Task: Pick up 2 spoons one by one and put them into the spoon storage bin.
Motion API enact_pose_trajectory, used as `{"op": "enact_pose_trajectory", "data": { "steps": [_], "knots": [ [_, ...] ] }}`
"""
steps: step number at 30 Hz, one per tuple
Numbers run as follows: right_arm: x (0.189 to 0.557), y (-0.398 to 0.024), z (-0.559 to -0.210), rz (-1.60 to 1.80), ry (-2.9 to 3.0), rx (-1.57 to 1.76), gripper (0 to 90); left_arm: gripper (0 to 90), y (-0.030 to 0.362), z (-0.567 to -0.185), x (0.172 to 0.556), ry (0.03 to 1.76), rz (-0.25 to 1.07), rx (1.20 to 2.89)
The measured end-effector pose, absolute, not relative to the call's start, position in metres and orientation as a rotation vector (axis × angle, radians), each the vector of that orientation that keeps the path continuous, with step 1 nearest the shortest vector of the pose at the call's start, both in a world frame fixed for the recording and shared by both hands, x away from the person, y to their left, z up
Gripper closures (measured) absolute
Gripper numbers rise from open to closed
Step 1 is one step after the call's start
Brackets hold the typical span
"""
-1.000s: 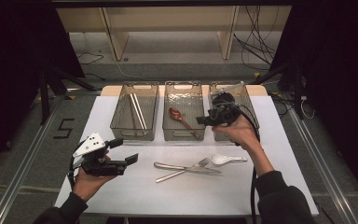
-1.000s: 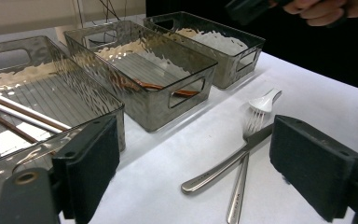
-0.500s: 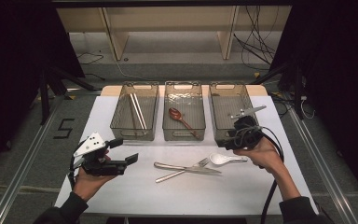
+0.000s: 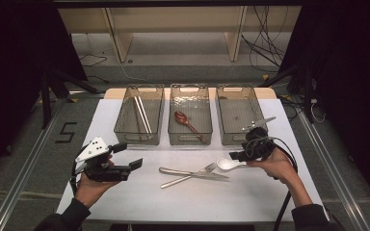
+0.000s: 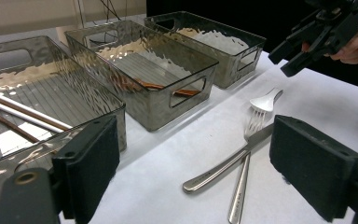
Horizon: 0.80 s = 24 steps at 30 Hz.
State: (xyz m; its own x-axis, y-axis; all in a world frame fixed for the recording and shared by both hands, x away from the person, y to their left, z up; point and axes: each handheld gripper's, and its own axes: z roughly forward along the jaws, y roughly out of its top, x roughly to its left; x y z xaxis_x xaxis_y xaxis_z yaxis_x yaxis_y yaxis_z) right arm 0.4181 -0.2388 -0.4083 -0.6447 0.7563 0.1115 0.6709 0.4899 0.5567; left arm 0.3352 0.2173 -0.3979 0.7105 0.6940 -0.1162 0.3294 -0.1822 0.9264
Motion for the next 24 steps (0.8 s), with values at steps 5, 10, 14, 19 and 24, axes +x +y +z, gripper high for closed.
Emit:
{"op": "enact_pose_trajectory", "data": {
  "steps": [5, 10, 14, 19, 24],
  "knots": [
    [0.42, -0.24, -0.415, 0.83, 2.604, 1.25, 33.0, 15.6, 0.216, -0.398, 0.335, 0.81, 0.4, 1.781],
    [0.422, -0.242, -0.421, 0.794, 2.625, 1.257, 33.0, 15.5, 0.216, -0.397, 0.335, 0.809, 0.401, 1.779],
    [0.424, -0.243, -0.426, 0.765, 2.64, 1.26, 33.0, 15.6, 0.216, -0.398, 0.335, 0.808, 0.4, 1.782],
    [0.426, -0.242, -0.433, 0.711, 2.672, 1.261, 34.1, 15.6, 0.216, -0.398, 0.335, 0.808, 0.4, 1.782],
    [0.428, -0.243, -0.44, 0.651, 2.699, 1.262, 34.5, 15.6, 0.216, -0.398, 0.335, 0.806, 0.399, 1.783]
  ]
}}
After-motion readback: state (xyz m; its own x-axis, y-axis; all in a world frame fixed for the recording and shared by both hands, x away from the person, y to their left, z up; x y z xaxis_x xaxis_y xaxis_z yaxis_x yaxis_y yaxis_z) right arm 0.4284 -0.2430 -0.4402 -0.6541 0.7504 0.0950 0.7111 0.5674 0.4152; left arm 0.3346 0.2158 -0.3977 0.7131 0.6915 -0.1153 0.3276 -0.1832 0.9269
